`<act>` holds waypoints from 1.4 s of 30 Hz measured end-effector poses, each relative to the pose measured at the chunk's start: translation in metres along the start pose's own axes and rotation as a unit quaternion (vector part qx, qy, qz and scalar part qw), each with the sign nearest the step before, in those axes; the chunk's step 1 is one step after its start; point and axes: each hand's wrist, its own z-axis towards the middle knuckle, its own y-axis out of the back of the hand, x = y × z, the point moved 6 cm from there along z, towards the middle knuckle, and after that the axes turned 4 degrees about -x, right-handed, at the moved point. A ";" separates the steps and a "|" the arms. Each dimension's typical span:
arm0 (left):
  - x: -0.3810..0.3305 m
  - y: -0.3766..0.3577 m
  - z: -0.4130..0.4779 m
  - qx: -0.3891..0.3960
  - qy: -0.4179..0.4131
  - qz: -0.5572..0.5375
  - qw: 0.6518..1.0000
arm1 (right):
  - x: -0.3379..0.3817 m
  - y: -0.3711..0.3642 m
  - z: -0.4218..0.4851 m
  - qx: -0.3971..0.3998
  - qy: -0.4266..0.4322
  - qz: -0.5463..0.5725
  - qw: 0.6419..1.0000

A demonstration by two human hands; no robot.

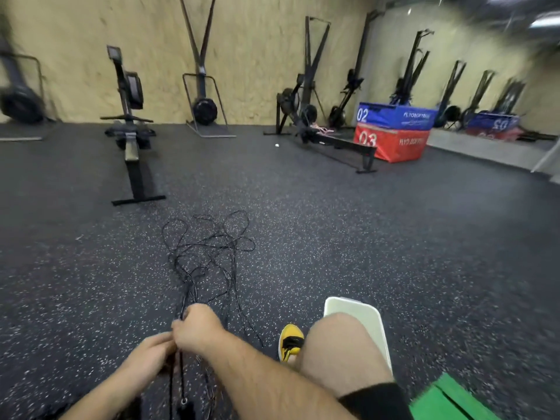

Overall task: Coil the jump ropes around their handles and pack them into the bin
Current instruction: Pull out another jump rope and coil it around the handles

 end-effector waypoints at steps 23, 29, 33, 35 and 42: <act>-0.103 0.080 -0.015 -0.070 -0.169 0.082 0.980 | 0.072 0.052 0.022 -0.122 0.134 0.215 0.960; -0.108 0.087 -0.012 -0.062 -0.165 0.052 0.983 | 0.081 0.055 0.030 -0.119 0.151 0.246 0.950; -0.111 0.089 -0.017 -0.056 -0.174 0.042 0.982 | 0.083 0.055 0.028 -0.118 0.154 0.252 0.948; -0.112 0.089 -0.018 -0.064 -0.177 0.033 0.982 | 0.085 0.055 0.027 -0.109 0.155 0.261 0.946; -0.109 0.087 -0.017 -0.066 -0.172 0.054 0.981 | 0.088 0.054 0.021 -0.096 0.156 0.283 0.942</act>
